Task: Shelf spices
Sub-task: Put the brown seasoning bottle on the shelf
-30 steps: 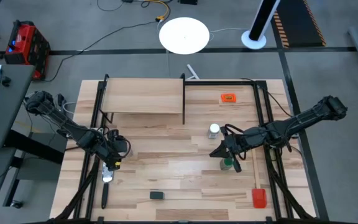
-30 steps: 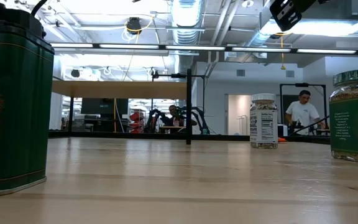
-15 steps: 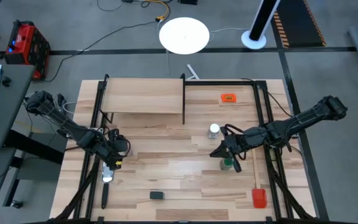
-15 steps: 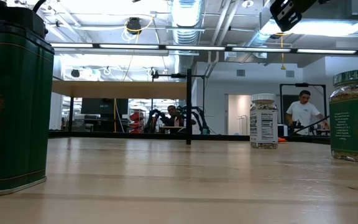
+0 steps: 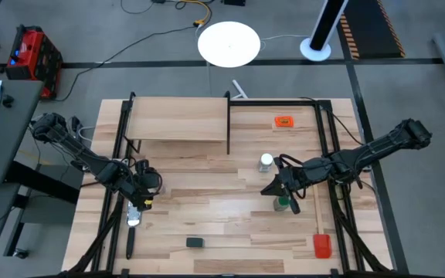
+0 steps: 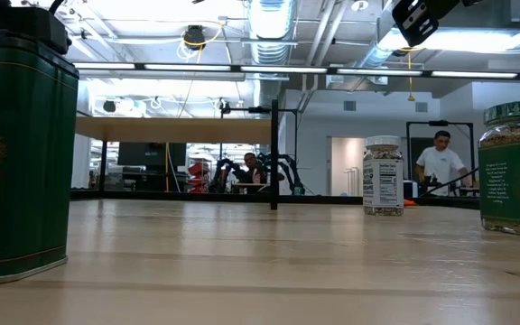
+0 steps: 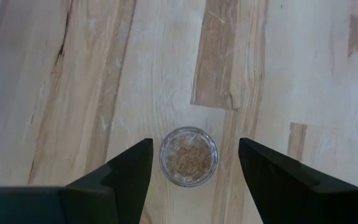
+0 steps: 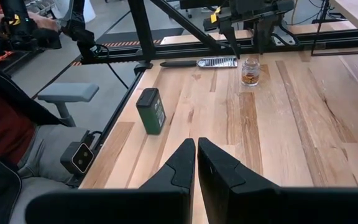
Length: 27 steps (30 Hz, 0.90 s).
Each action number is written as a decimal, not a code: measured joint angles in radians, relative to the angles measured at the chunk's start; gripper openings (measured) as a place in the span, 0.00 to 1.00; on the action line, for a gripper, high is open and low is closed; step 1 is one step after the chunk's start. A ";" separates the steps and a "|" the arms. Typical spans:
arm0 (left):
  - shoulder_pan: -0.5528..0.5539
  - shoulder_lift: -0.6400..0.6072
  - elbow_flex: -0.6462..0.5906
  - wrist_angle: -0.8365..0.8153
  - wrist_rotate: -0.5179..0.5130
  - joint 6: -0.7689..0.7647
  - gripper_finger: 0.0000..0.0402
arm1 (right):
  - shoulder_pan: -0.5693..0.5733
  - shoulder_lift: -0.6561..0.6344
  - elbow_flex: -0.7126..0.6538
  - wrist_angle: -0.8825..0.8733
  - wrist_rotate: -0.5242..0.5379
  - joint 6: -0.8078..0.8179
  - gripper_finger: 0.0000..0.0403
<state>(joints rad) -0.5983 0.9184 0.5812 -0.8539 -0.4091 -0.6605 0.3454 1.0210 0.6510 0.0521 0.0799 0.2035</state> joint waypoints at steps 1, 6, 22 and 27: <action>0.000 0.000 0.000 0.000 0.000 0.000 0.57 | 0.000 0.000 0.000 0.000 0.000 0.000 0.06; 0.000 0.000 0.000 0.000 0.000 0.001 0.57 | 0.000 0.000 0.000 0.000 0.000 0.000 0.06; 0.000 0.000 -0.135 0.154 0.018 -0.013 0.57 | 0.000 0.000 0.000 -0.001 0.000 0.007 0.06; 0.000 0.000 -0.180 0.212 0.019 -0.015 0.57 | 0.000 0.000 0.000 -0.001 0.000 0.009 0.06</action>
<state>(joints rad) -0.5983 0.9184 0.4013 -0.6415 -0.3897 -0.6752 0.3454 1.0209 0.6510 0.0509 0.0795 0.2127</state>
